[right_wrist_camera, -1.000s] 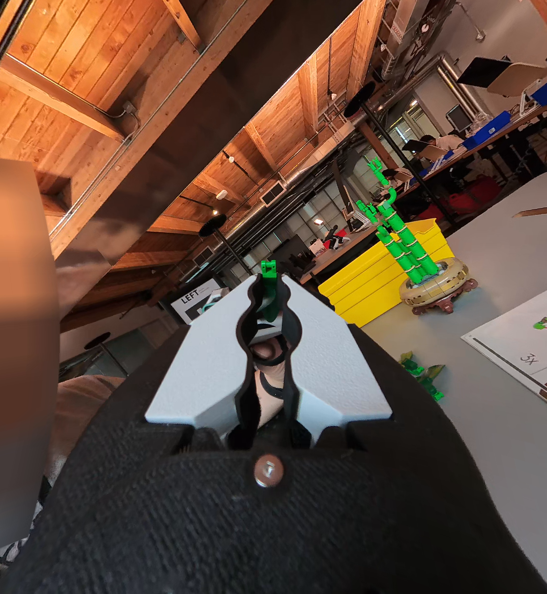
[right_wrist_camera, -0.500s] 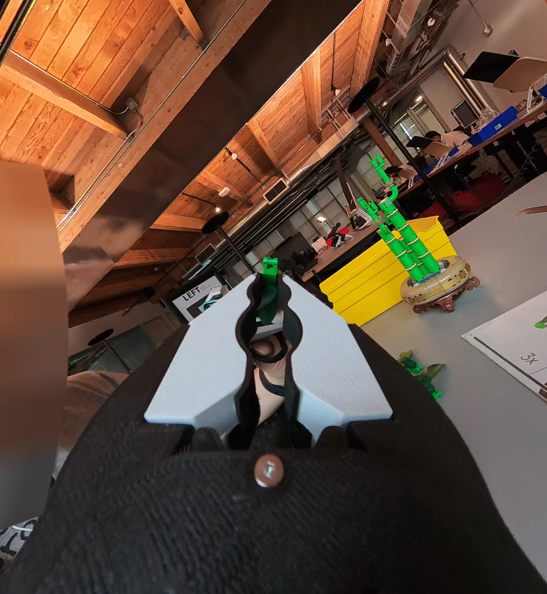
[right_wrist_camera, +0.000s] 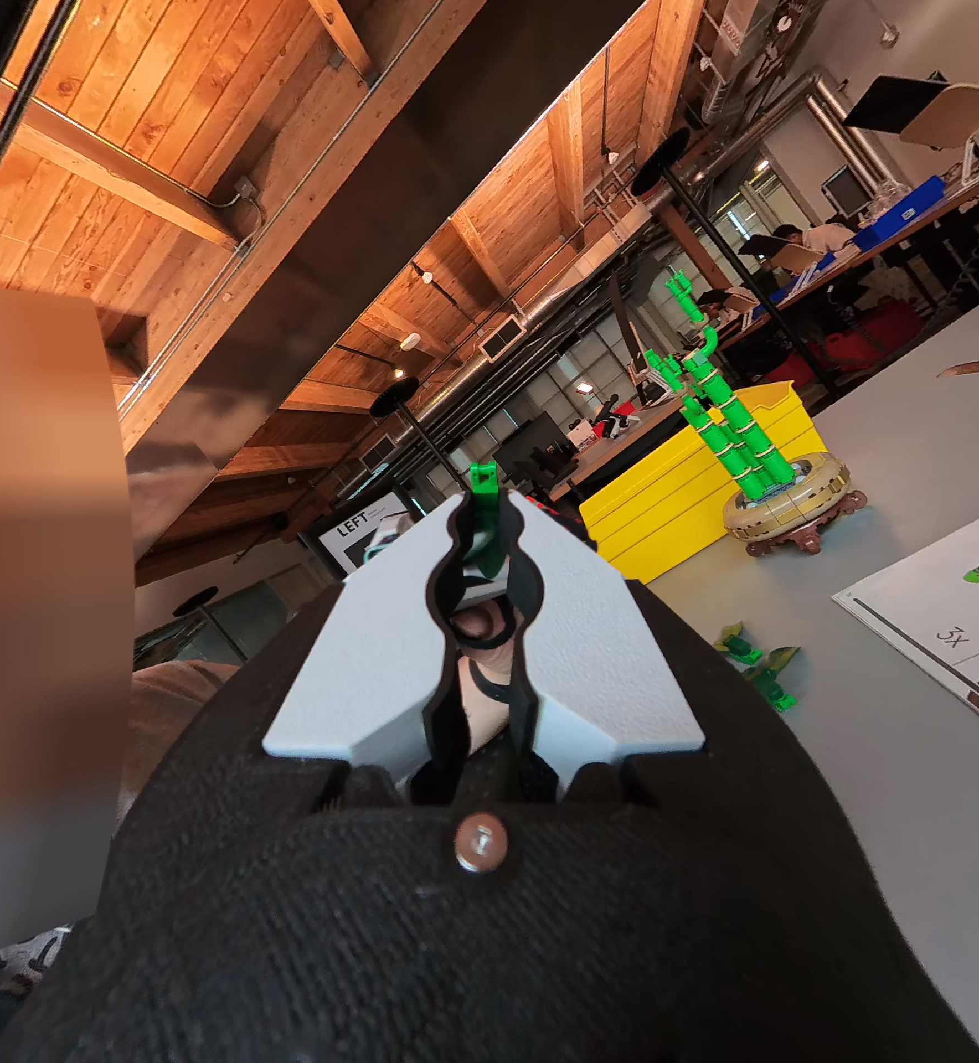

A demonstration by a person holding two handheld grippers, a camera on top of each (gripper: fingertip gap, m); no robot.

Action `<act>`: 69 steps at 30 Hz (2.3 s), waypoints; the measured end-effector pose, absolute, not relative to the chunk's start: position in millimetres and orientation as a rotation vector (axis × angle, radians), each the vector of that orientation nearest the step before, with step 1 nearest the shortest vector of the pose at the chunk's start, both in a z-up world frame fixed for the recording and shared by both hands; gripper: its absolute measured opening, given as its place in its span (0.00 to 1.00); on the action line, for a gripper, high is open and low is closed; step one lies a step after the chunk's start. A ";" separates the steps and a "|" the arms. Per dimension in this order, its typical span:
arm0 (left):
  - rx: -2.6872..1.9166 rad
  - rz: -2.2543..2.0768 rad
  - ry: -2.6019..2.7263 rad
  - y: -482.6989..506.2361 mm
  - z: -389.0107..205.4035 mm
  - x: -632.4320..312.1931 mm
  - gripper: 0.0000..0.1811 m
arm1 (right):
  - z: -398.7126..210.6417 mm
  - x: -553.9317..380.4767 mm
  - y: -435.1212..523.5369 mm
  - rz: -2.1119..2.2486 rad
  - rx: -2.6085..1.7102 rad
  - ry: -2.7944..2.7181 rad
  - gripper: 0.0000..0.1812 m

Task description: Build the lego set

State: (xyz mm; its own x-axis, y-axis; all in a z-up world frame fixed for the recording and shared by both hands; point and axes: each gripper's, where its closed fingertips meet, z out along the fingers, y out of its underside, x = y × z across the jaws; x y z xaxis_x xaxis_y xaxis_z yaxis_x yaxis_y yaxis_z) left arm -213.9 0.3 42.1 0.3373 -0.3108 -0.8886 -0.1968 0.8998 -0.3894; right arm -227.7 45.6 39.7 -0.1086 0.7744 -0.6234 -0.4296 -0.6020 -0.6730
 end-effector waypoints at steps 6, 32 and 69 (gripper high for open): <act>-0.517 -0.381 1.115 -18.3 77.2 -226.6 0.02 | 35.7 -217.8 51.7 1.786 -1.331 -0.432 0.03; -0.652 -0.670 1.371 -8.2 27.0 -223.0 0.03 | 32.6 -226.4 2.2 1.758 -1.519 -0.842 0.03; -1.104 -0.974 1.408 10.3 2.5 -220.2 0.03 | 13.3 -228.1 16.9 1.788 -1.581 -0.785 0.03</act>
